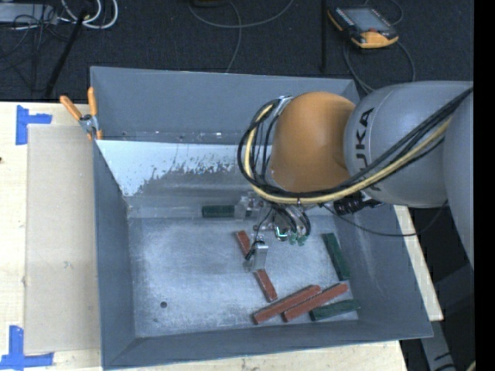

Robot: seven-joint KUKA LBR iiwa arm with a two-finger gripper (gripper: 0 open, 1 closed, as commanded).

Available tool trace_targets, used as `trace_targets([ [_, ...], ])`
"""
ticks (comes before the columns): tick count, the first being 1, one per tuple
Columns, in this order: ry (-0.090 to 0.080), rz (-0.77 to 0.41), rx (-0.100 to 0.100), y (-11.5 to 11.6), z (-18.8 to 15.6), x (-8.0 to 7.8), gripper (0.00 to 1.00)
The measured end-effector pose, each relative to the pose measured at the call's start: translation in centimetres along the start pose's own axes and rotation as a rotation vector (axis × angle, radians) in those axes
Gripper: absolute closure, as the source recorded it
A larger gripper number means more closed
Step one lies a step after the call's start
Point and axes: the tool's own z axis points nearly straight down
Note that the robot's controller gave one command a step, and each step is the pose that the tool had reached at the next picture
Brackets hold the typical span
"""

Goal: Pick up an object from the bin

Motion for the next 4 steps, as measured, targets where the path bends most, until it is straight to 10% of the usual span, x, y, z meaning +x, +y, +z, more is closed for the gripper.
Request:
trace_targets([
  [1,-0.009,-0.306,0.000,-6.1,8.6,2.4,0.00],
  [2,-0.015,-0.209,0.003,-9.7,0.6,4.2,0.00],
  [3,-0.001,-0.161,0.000,-12.1,7.5,8.9,0.00],
  [4,-0.010,-0.162,0.000,-12.1,7.1,8.6,1.00],
])
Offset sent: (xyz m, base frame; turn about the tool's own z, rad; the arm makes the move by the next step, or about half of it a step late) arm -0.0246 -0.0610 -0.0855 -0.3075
